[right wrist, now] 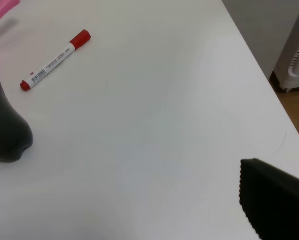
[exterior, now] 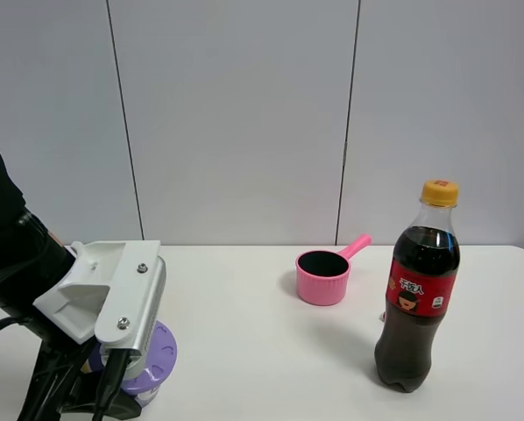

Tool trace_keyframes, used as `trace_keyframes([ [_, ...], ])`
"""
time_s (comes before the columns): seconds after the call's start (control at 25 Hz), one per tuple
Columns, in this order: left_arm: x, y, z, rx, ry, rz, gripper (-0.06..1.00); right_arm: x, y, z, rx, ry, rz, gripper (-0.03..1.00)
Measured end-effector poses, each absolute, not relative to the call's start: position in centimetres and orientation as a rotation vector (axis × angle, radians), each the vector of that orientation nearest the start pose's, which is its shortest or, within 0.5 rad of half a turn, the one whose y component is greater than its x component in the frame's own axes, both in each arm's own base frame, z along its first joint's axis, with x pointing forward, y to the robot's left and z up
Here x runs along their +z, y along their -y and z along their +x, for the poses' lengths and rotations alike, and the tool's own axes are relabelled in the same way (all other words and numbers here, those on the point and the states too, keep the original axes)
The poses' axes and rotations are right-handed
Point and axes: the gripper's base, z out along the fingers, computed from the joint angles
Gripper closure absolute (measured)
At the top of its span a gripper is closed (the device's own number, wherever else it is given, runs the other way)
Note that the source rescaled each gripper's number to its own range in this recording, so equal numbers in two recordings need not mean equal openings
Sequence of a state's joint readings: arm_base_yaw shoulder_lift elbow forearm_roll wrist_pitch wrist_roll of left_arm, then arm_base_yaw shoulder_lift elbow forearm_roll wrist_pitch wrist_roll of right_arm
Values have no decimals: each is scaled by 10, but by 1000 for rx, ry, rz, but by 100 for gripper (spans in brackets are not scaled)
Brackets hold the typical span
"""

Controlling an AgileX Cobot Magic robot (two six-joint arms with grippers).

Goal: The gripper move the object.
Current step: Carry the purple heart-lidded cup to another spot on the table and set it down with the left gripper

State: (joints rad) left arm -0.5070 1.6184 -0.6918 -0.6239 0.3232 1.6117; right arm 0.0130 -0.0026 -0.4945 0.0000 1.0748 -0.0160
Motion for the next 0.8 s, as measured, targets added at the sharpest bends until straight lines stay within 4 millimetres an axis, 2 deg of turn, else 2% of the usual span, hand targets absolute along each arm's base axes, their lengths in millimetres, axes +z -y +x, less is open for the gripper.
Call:
trace_keyframes([
  [0.36, 153, 144, 241, -122, -1876, 1771, 94, 275, 0, -5, -2, -2061, -30, -3],
  [0.8, 157, 144, 246, -87, -1875, 1767, 94, 275, 0, -5, -2, -2061, -30, -3],
])
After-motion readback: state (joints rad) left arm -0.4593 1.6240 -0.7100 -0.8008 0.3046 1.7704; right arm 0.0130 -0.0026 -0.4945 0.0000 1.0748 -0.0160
